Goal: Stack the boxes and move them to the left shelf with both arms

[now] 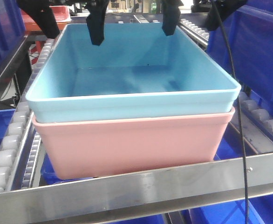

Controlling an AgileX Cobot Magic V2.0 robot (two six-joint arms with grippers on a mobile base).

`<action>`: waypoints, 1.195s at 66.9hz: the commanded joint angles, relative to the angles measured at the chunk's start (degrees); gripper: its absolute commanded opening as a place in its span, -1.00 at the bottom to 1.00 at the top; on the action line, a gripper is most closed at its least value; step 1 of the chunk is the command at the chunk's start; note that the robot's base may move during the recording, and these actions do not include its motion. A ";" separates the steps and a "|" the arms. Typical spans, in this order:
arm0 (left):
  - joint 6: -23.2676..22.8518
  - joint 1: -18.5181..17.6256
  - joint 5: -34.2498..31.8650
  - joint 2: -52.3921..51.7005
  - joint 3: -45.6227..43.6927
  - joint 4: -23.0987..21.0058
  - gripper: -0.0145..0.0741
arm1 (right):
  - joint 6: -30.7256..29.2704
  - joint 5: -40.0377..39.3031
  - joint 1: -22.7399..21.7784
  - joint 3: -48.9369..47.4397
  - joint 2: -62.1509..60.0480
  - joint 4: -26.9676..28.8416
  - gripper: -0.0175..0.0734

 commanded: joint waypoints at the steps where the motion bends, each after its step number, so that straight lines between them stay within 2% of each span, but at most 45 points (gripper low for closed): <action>1: 0.09 -0.61 -1.80 -5.16 -1.98 -1.47 0.16 | -0.56 -1.34 -0.04 -2.00 -4.35 -1.20 0.76; 6: 0.09 -1.09 -2.04 -7.24 -1.98 -2.66 -0.05 | -0.56 0.05 -0.04 -2.00 -5.39 -1.14 0.67; 11: 0.09 -2.31 -1.41 -9.18 -1.98 -2.66 -0.26 | -0.56 1.32 -0.04 -1.94 -6.64 -1.14 0.44; 17: 0.09 -4.51 -1.28 -11.34 -1.86 -2.66 -0.49 | -0.56 1.91 -0.04 -1.81 -8.32 -0.79 0.03; 24: -0.05 -8.05 -1.39 -13.73 -0.81 -1.33 -0.70 | -0.56 1.33 0.02 -1.16 -10.63 0.15 -0.53; 29: -1.56 -10.55 -1.39 -15.26 1.17 0.25 -0.67 | -0.56 0.74 0.08 0.39 -12.73 0.89 -0.46; 44: -12.45 -16.91 -4.74 -22.30 10.68 8.14 -0.67 | -0.56 -5.74 0.08 11.50 -20.83 1.88 -0.51; 53: -14.98 -21.99 -8.65 -28.65 16.73 10.25 -0.67 | -0.56 -9.87 0.08 19.02 -26.67 1.96 -0.51; 59: -17.80 -25.95 -9.54 -32.74 20.27 13.27 -0.67 | -0.56 -12.08 0.08 23.00 -30.20 2.29 -0.51; 69: -24.05 -33.38 -9.54 -39.49 26.60 23.06 -0.67 | -0.56 -14.59 0.20 28.95 -37.03 4.50 -0.51; 80: -29.19 -41.62 -10.26 -47.95 34.11 28.25 -0.67 | -0.56 -18.38 1.33 36.15 -44.61 5.68 -0.51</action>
